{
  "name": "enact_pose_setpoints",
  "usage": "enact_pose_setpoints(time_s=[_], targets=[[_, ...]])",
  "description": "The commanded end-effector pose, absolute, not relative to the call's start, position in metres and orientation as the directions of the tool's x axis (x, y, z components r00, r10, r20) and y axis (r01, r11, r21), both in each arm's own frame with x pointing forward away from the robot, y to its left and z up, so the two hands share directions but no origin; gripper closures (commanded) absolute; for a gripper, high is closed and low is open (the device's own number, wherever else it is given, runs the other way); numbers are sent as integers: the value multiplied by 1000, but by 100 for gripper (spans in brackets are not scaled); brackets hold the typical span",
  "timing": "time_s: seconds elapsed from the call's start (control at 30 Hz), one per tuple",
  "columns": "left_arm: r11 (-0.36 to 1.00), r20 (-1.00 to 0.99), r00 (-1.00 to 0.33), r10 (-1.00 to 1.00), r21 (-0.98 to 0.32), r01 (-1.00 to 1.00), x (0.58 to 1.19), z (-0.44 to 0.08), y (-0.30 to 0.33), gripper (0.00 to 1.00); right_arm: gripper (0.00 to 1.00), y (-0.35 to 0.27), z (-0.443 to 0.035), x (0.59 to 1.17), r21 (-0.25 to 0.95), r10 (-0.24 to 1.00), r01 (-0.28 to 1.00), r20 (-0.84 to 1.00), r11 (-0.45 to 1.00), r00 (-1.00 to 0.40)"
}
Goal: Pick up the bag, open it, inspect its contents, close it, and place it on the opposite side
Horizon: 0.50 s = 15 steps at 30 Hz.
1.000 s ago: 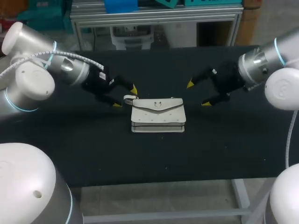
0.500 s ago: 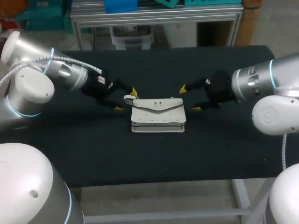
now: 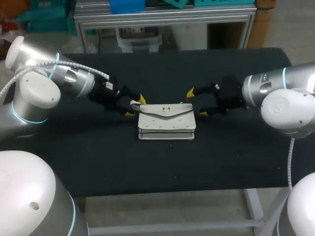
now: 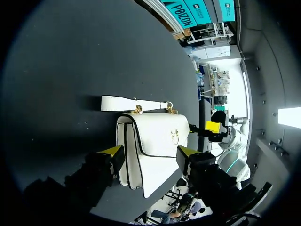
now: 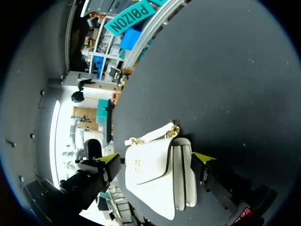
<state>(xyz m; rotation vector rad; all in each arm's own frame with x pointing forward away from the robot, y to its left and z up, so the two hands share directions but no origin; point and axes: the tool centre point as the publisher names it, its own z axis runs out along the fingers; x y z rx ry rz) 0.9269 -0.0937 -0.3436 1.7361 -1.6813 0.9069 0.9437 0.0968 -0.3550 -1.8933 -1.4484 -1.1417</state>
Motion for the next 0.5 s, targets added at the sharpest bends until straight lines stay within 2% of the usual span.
enact_pose_setpoints(time_s=[0.03, 0.17, 0.2, 0.23, 0.33, 0.5], targets=[[-59, 790, -13, -613, -63, -996, 931, -348, -96, 31, 1, 100, -360, 953, 27, 453, 982, 889, -187, 62], [-60, 792, -10, -610, -58, -996, 932, -351, -97, 33, 10, 105, -363, 953, 21, 454, 984, 889, -175, 62], [-61, 793, -8, -609, -58, -996, 933, -352, -96, 35, 19, 106, -363, 953, 19, 454, 985, 889, -173, 63], [-63, 796, -6, -606, -56, -996, 933, -353, -96, 36, 22, 106, -364, 953, 17, 454, 985, 889, -169, 62], [-64, 799, -4, -601, -53, -996, 934, -354, -95, 43, 21, 109, -364, 952, 17, 454, 987, 889, -160, 58], [-61, 806, -4, -592, -50, -997, 934, -356, -96, 46, 22, 115, -364, 950, 18, 460, 990, 887, -143, 50]])
